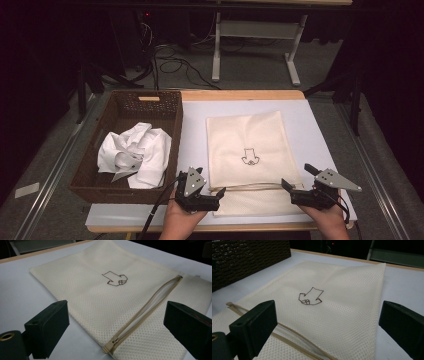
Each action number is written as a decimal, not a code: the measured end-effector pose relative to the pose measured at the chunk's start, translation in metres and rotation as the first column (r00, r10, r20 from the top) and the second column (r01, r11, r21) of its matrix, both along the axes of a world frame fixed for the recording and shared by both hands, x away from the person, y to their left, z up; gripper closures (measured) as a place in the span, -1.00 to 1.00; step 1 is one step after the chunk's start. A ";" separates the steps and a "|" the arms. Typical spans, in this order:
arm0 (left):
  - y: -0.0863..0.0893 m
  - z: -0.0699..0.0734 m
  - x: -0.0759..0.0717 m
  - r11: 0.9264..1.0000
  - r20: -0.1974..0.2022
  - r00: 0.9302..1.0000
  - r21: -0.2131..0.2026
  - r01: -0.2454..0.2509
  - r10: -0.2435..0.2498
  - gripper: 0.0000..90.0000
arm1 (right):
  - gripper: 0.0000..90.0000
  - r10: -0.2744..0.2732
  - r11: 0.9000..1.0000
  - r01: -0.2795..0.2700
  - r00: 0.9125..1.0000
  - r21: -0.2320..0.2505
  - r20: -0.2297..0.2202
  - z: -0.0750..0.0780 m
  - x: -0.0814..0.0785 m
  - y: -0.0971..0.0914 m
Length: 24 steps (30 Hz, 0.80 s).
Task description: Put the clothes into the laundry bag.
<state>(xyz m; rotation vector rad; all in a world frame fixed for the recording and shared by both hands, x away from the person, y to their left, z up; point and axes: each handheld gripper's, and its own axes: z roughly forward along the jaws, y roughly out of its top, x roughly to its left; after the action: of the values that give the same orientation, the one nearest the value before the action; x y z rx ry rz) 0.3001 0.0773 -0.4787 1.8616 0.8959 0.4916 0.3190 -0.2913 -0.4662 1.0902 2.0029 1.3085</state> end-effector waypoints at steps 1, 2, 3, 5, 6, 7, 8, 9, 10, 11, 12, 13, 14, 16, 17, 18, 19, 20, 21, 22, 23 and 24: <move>0.000 -0.001 0.000 1.000 0.004 1.000 0.004 -0.002 0.002 -0.85 | -0.95 0.004 1.000 -0.004 1.000 -0.001 0.009 0.000 0.000 -0.001; -0.001 -0.001 0.000 1.000 0.003 1.000 0.004 -0.002 0.002 -0.85 | -0.95 0.007 1.000 -0.007 1.000 0.001 0.011 0.000 0.001 -0.002; -0.001 -0.001 0.000 1.000 -0.003 1.000 0.003 -0.003 0.003 -0.85 | -0.95 0.009 1.000 -0.009 1.000 0.000 0.013 0.000 0.001 -0.003; -0.001 -0.001 0.001 1.000 -0.006 1.000 -0.001 -0.003 0.003 -0.85 | -0.95 0.012 1.000 -0.012 1.000 0.012 0.008 -0.001 0.003 -0.005; -0.001 -0.001 0.001 1.000 -0.006 1.000 -0.001 -0.003 0.003 -0.85 | -0.95 0.013 1.000 -0.013 1.000 0.012 0.005 -0.001 0.003 -0.005; -0.001 -0.002 0.001 1.000 -0.005 1.000 0.000 -0.003 0.003 -0.85 | -0.95 0.014 1.000 -0.014 1.000 0.010 0.004 -0.001 0.003 -0.005; -0.001 -0.003 0.000 1.000 -0.008 1.000 0.004 0.001 -0.001 -0.85 | -0.95 0.012 1.000 -0.012 1.000 0.009 0.001 -0.001 0.003 -0.005; -0.001 -0.003 0.000 1.000 -0.008 1.000 0.004 0.001 -0.001 -0.85 | -0.95 0.012 1.000 -0.012 1.000 0.009 0.001 -0.001 0.003 -0.005; -0.001 -0.003 0.000 1.000 -0.010 1.000 0.005 -0.001 0.001 -0.85 | -0.95 0.016 1.000 -0.016 1.000 0.005 0.005 -0.001 0.003 -0.004; -0.001 -0.004 0.000 1.000 -0.007 1.000 0.005 -0.003 0.003 -0.85 | -0.95 0.020 1.000 -0.020 1.000 0.002 0.007 -0.001 0.003 -0.004; -0.001 -0.004 0.000 1.000 -0.006 1.000 0.003 -0.004 0.004 -0.84 | -0.95 0.018 1.000 -0.018 1.000 0.000 0.004 -0.001 0.003 -0.003; -0.001 -0.004 0.000 1.000 -0.008 1.000 0.002 -0.005 0.005 -0.84 | -0.95 0.020 1.000 -0.020 1.000 0.002 0.004 -0.001 0.003 -0.003; -0.001 -0.004 0.000 1.000 -0.013 1.000 -0.001 -0.005 0.005 -0.84 | -0.95 0.019 1.000 -0.019 1.000 0.002 0.004 -0.001 0.003 -0.003; 0.000 -0.005 0.001 1.000 -0.027 1.000 -0.008 -0.007 0.007 -0.80 | -0.94 0.019 1.000 -0.019 1.000 0.005 0.006 -0.001 0.003 -0.003; 0.000 -0.005 0.001 1.000 -0.029 1.000 -0.008 -0.007 0.007 -0.80 | -0.93 0.020 1.000 -0.020 1.000 0.006 0.004 -0.001 0.002 -0.003; 0.000 -0.006 0.001 1.000 -0.031 1.000 -0.010 -0.008 0.007 -0.80 | -0.93 0.021 1.000 -0.021 1.000 0.005 0.007 -0.002 0.003 -0.004; 0.000 -0.006 0.001 1.000 -0.031 1.000 -0.010 -0.008 0.007 -0.79 | -0.93 0.021 1.000 -0.021 1.000 0.006 0.008 -0.002 0.002 -0.004; 0.000 -0.007 0.002 1.000 -0.034 0.999 -0.013 -0.010 0.009 -0.78 | -0.93 0.021 1.000 -0.021 1.000 0.007 0.008 -0.002 0.003 -0.004; 0.001 -0.007 0.002 1.000 -0.036 0.999 -0.017 -0.008 0.007 -0.78 | -0.93 0.020 1.000 -0.020 1.000 0.008 0.004 -0.002 0.003 -0.004; 0.001 -0.007 0.002 1.000 -0.035 0.999 -0.017 -0.008 0.007 -0.78 | -0.93 0.024 1.000 -0.024 1.000 0.005 0.007 -0.002 0.003 -0.004; 0.000 -0.007 0.002 1.000 -0.035 0.999 -0.015 -0.009 0.008 -0.77 | -0.93 0.022 1.000 -0.022 1.000 0.006 0.003 -0.003 0.003 -0.004; 0.000 -0.007 0.002 1.000 -0.035 0.999 -0.016 -0.007 0.007 -0.77 | -0.93 0.021 1.000 -0.021 1.000 0.006 0.002 -0.003 0.003 -0.004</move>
<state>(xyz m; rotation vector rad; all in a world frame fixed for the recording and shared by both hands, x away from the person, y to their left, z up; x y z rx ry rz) 0.3017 0.0776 -0.4859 1.8583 0.9273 0.4564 0.3221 -0.2951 -0.4688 1.0727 2.0151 1.3268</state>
